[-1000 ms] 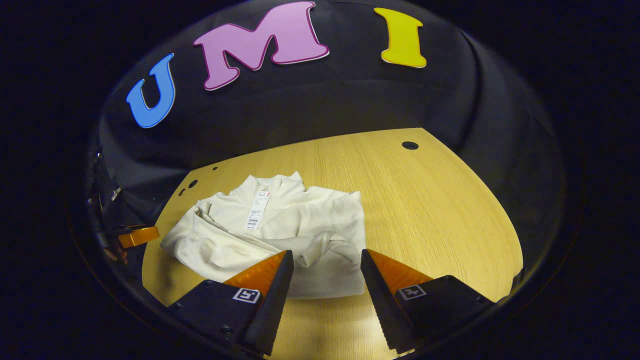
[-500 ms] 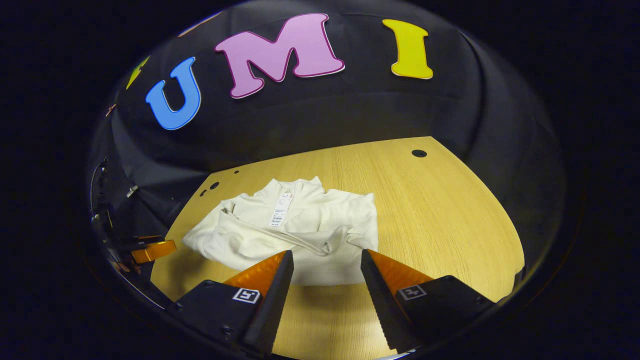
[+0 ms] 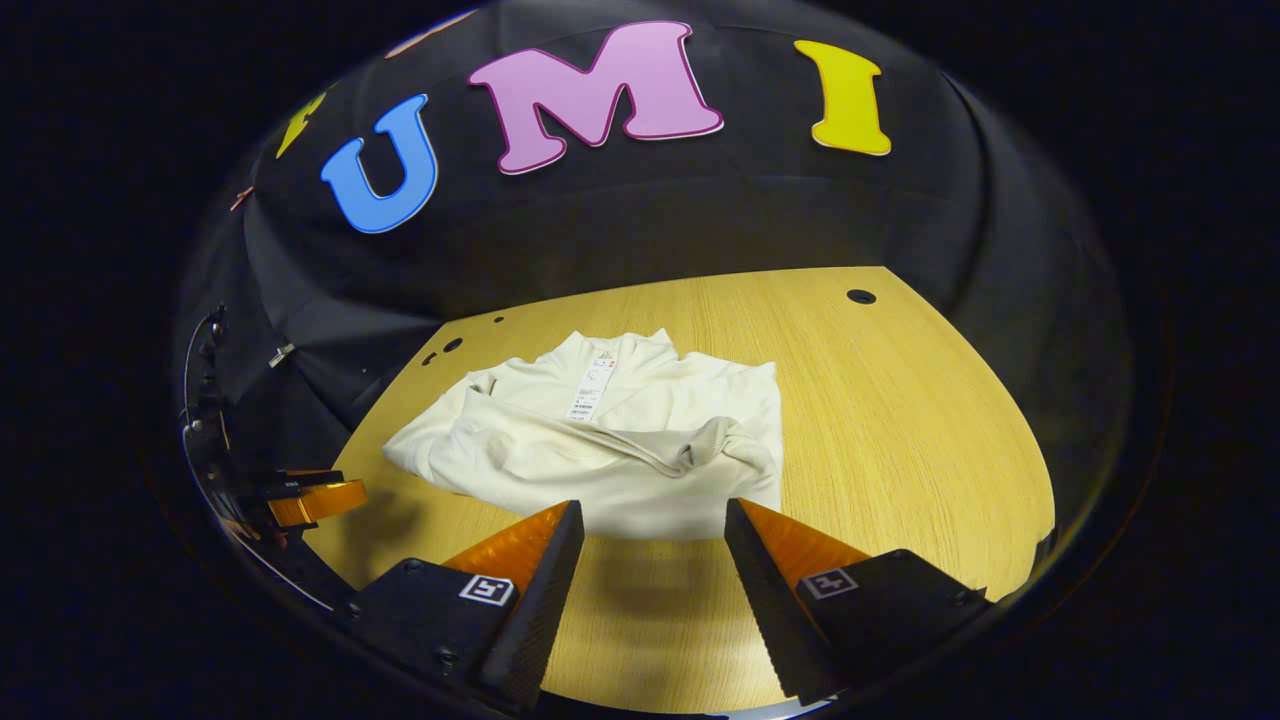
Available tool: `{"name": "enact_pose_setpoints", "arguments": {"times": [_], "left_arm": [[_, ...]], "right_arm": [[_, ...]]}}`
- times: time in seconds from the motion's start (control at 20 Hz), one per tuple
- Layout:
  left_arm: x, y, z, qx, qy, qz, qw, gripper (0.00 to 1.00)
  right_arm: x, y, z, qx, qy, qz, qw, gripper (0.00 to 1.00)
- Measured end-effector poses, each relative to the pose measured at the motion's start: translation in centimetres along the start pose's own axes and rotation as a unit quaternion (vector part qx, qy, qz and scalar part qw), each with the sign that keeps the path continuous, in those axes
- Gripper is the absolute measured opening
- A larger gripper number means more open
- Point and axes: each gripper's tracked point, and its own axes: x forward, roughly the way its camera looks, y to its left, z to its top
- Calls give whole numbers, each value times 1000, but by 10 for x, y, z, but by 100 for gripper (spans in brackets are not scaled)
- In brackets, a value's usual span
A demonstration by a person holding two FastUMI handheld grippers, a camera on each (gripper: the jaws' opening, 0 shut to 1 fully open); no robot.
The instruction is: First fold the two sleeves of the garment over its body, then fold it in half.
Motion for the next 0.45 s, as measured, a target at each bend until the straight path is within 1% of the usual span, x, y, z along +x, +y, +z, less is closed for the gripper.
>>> {"name": "enact_pose_setpoints", "arguments": {"times": [0.15,0.25,0.4,0.45], "left_arm": [[-3,5,-2,5,5,9,1000,81],[-5,-3,-5,2,7,-5,1000,82],[-10,1,-11,1,7,-3,1000,87],[-10,3,-14,-1,9,0,1000,90]], "right_arm": [[3,9,-13,-5,17,12,1000,88],[5,13,-25,-27,35,12,999,89],[7,20,-35,-32,52,20,998,90],[8,22,-35,-30,54,21,998,89]]}}
